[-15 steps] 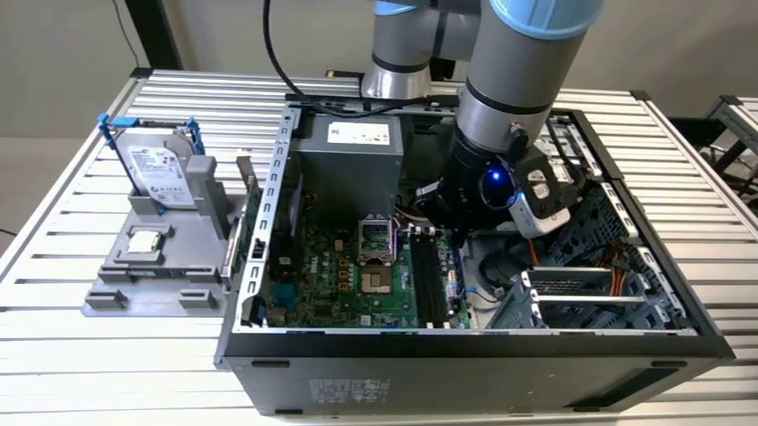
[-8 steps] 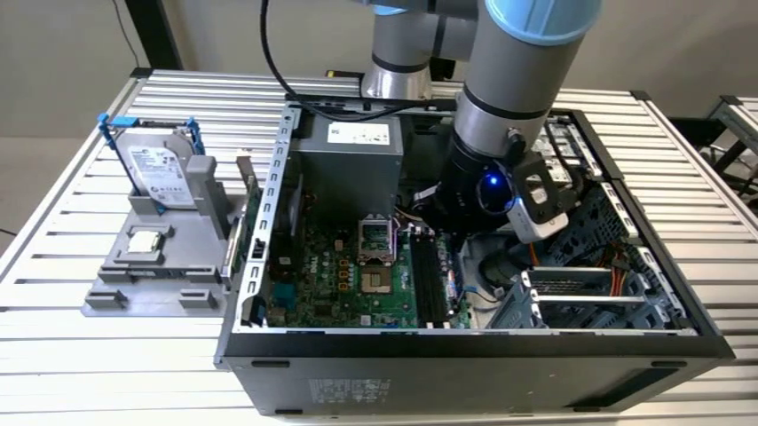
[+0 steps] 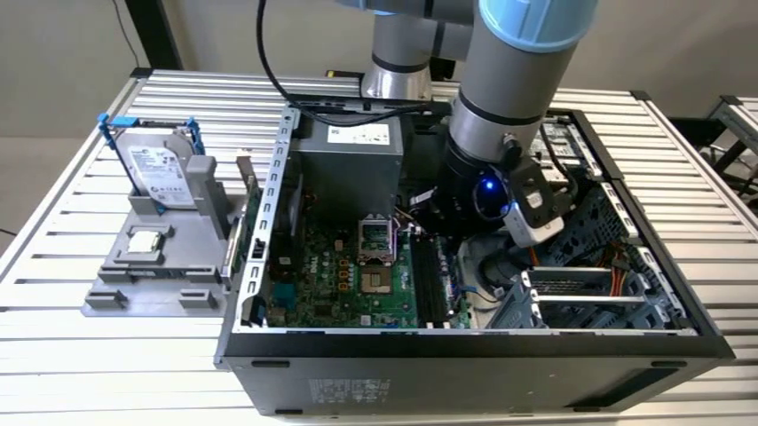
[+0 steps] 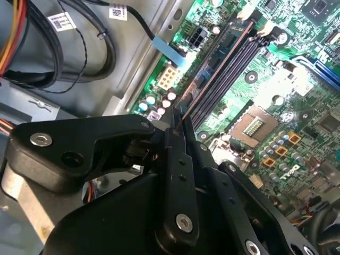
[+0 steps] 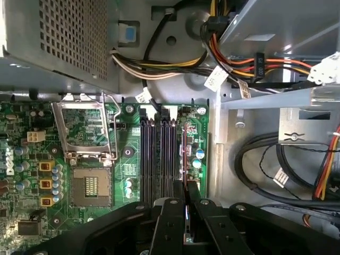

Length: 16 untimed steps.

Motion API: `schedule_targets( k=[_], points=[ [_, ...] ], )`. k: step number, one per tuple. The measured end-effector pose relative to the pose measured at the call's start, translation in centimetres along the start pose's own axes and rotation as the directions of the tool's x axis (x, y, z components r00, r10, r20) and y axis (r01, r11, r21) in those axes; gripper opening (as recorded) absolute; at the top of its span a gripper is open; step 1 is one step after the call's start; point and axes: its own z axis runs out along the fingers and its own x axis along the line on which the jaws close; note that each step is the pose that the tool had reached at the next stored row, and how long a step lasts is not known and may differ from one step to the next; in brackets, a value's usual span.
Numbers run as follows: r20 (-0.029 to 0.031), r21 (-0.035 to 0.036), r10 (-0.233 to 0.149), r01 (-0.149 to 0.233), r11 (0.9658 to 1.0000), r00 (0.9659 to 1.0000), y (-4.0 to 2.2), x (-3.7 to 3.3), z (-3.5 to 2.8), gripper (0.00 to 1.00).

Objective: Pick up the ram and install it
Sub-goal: 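Insert the ram into the slot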

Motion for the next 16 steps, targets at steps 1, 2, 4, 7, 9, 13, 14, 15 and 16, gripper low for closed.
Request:
schedule_targets(
  k=[1,2,4,7,9,13,14,15,16],
  points=[
    [0.0001,0.0,0.0,0.0,1.0,1.0,0.0,0.04,0.12,0.0],
    [0.0,0.0003,0.0,0.0,1.0,1.0,0.0,0.08,0.29,0.0],
    [0.0001,0.0009,0.0,0.0,1.0,1.0,0.0,0.12,0.64,0.0],
    [0.0,0.0015,0.0,0.0,1.0,1.0,-0.01,0.22,0.99,0.0],
    [0.0001,0.0017,0.0,0.0,1.0,1.0,-0.01,0.28,1.15,0.0],
    [0.0001,0.0019,0.001,-0.001,1.0,1.0,-0.08,0.44,1.33,0.0],
    [0.0001,0.0021,0.001,-0.001,1.0,1.0,-0.08,0.46,1.41,0.0],
    [0.0001,0.0021,0.001,-0.001,1.0,1.0,-0.08,0.47,1.49,0.0],
    [0.0001,0.0024,0.002,-0.002,1.0,1.0,-0.08,0.47,1.55,0.0]
  ],
)
